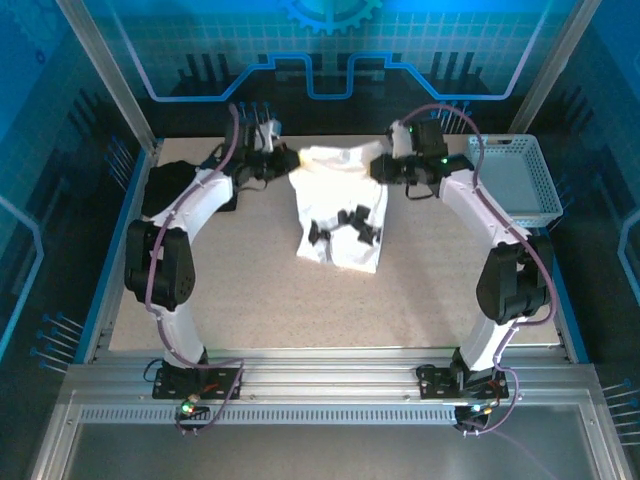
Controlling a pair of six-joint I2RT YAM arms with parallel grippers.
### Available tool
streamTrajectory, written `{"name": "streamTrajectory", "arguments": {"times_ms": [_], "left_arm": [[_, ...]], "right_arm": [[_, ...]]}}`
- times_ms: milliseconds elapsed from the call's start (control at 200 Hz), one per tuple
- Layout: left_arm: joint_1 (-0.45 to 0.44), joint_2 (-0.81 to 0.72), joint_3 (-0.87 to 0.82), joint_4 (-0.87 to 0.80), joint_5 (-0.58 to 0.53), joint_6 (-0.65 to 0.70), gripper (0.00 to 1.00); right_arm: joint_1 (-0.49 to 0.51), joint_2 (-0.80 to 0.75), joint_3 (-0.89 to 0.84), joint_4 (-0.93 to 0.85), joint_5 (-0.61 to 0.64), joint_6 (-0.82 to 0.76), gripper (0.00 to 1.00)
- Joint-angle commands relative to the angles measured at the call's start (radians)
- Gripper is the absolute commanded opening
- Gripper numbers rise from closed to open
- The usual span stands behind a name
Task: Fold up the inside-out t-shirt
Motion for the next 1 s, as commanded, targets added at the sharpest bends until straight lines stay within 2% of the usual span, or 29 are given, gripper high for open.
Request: {"name": "streamTrajectory", "arguments": {"times_ms": [0,105,210,465,570,675,810,925,990], "left_arm": [[0.018,-0.021,0.147,0.007,0.034,0.000,0.00],[0.018,-0.050,0.171,0.006,0.052,0.022,0.00],[0.018,-0.124,0.019,0.089,0.064,0.026,0.00],[-0.006,-0.385,-0.604,0.400,0.095,-0.049,0.00],[-0.039,-0.532,-0.793,0.362,0.082,-0.043,0.00],[-0.073,-0.668,-0.907,0.288,0.034,-0.042,0.00],[-0.076,-0.693,-0.929,0.185,-0.013,-0.026,0.00],[-0.065,-0.601,-0.875,0.135,-0.063,-0.030,0.00],[-0.049,-0.526,-0.821,0.118,-0.074,-0.039,0.00]], "right_arm": [[-0.024,0.006,0.165,0.034,-0.011,-0.058,0.00],[-0.020,0.005,0.206,0.048,-0.055,-0.095,0.00],[-0.009,-0.028,0.114,0.084,-0.090,-0.115,0.00],[0.033,-0.224,-0.397,0.215,-0.097,-0.059,0.04],[0.080,-0.320,-0.590,0.230,-0.084,-0.004,0.04],[0.127,-0.380,-0.714,0.229,-0.074,0.056,0.04],[0.146,-0.349,-0.699,0.150,-0.047,0.066,0.04],[0.134,-0.234,-0.578,0.034,0.013,0.052,0.04],[0.118,-0.147,-0.498,-0.019,0.002,0.054,0.04]]}}
